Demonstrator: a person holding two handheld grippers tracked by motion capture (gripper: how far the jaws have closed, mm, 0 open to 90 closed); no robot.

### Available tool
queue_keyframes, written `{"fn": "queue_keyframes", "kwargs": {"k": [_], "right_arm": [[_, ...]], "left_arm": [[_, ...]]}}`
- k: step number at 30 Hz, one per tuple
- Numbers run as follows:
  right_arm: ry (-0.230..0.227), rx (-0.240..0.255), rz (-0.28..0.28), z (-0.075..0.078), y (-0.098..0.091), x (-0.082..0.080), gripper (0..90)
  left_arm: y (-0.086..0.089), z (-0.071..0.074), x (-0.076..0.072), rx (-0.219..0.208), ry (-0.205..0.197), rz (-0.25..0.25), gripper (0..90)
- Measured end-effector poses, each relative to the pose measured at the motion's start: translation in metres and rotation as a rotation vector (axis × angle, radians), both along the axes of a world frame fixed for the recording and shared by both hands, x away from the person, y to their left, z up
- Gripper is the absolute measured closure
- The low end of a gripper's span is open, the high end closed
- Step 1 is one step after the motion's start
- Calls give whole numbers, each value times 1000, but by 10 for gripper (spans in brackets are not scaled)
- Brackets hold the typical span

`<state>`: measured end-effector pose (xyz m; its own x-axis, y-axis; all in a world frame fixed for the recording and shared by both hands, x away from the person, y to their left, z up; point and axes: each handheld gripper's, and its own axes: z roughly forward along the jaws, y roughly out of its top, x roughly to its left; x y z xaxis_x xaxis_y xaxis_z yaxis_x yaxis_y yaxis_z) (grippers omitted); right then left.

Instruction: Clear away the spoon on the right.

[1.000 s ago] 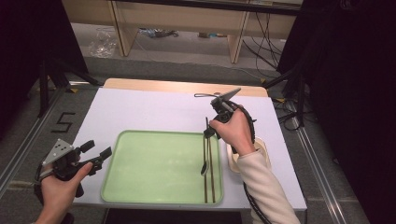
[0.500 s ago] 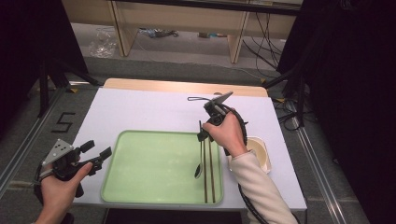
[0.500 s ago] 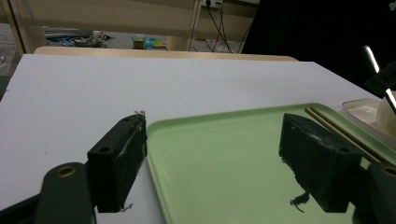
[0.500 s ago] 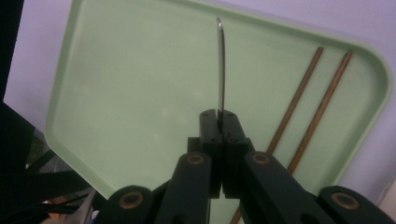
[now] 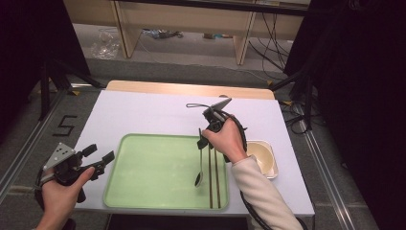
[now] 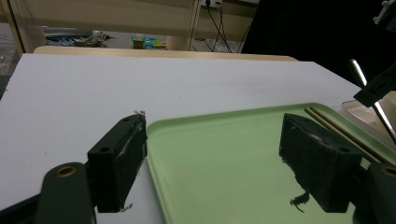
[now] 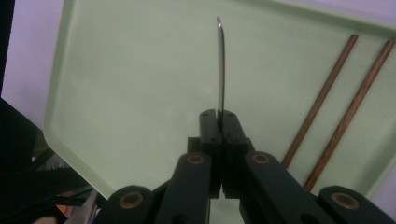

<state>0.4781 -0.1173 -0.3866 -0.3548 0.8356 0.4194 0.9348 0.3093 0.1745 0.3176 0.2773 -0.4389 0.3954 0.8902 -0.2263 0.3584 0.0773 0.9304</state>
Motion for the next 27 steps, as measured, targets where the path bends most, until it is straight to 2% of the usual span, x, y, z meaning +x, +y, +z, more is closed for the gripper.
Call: {"fn": "queue_keyframes", "kwargs": {"k": [1,2,3,4,6,7,8,9,11,12,14,15,16,17,19,20,21,22,23,24,27], "right_arm": [[13,-4,-8,0,1,0,900],[-14,4,9,-2,1,0,900],[-6,13,-18,-1,3,-1,900],[-1,2,1,-1,2,0,900],[6,2,-9,-3,3,0,900],[-27,6,16,-6,2,1,900],[5,4,-9,-5,3,0,900],[4,10,3,-6,3,0,900],[15,11,-10,-7,4,0,900],[-12,8,9,-10,4,1,900],[20,-1,-4,-11,6,1,900],[8,-6,12,-14,5,2,900],[19,-3,0,-15,6,1,900],[13,0,15,-17,6,2,900],[48,-2,-19,-19,10,1,900],[43,-14,-12,-20,10,1,900],[46,-9,-28,-22,11,0,900],[53,-14,-9,-22,11,1,900],[36,-9,5,-25,11,2,900],[52,-12,-8,-24,12,2,900],[62,-17,-7,-27,13,2,900]], "left_arm": [[0,0,0,0,0,0,230],[0,0,0,-1,-1,0,230],[0,0,0,-1,0,0,230],[0,0,0,1,1,-1,230],[0,0,0,0,1,-1,230],[0,0,0,0,1,-1,230],[0,0,0,0,1,-1,230],[0,0,0,0,1,-1,230],[0,0,0,0,1,-1,230],[0,0,0,0,1,-1,230],[0,0,0,1,2,-2,230],[0,0,0,0,2,-2,230],[0,0,0,0,2,-2,230],[0,0,0,0,1,-2,230],[0,0,0,0,1,-2,230],[0,0,0,0,2,-2,230],[0,0,0,0,2,-2,230],[0,0,0,1,2,-3,230],[0,0,0,1,2,-3,230],[0,0,0,1,3,-3,229],[0,0,0,1,2,-3,230]]}}
